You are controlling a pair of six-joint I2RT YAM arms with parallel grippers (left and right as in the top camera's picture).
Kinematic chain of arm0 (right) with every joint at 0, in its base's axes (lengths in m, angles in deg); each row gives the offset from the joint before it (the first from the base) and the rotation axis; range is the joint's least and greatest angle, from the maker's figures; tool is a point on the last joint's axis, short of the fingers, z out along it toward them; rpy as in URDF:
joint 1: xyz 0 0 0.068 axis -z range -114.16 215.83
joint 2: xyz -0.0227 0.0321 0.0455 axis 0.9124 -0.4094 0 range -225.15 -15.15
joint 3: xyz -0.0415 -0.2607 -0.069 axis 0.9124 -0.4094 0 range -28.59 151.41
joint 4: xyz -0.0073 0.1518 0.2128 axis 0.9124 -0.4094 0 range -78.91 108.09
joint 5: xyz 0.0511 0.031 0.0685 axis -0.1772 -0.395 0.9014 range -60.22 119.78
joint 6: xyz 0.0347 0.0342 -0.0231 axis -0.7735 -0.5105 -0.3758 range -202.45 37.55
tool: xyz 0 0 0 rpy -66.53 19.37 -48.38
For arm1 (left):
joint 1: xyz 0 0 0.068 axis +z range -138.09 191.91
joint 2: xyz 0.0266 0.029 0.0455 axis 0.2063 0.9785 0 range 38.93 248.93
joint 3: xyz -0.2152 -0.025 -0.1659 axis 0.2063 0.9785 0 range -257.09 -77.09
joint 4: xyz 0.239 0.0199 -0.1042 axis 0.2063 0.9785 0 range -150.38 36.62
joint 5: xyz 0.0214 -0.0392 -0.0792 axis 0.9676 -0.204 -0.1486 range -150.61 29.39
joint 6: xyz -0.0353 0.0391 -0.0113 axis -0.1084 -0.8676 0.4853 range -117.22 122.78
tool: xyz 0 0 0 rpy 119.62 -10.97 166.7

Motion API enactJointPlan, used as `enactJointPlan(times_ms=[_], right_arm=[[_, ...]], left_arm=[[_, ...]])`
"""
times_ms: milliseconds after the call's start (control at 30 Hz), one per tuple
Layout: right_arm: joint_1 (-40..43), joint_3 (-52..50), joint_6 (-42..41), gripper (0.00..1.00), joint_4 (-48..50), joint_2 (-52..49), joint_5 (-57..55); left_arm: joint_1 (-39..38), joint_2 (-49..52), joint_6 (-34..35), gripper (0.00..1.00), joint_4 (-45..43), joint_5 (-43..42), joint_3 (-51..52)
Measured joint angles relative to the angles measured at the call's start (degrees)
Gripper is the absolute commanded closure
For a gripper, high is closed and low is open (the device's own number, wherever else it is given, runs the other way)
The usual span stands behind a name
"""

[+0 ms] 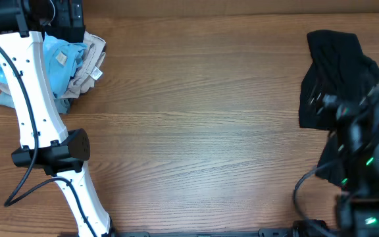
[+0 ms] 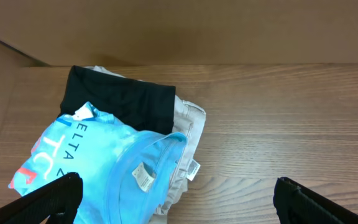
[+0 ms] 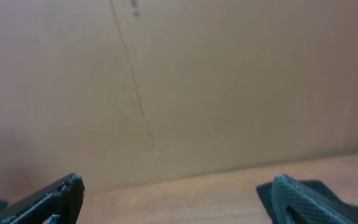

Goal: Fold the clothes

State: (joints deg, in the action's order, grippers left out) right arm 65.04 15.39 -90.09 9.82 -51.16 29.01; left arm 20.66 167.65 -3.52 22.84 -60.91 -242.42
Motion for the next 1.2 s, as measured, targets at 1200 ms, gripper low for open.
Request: enactJointPlan(times_ms=[1200], right_arm=[[-0.09, -42.93, 0.02, 0.00, 3.52, 35.17, 3.37]], left_arm=[[0.00, 0.00, -0.02, 0.00, -0.02, 0.00, 0.00]])
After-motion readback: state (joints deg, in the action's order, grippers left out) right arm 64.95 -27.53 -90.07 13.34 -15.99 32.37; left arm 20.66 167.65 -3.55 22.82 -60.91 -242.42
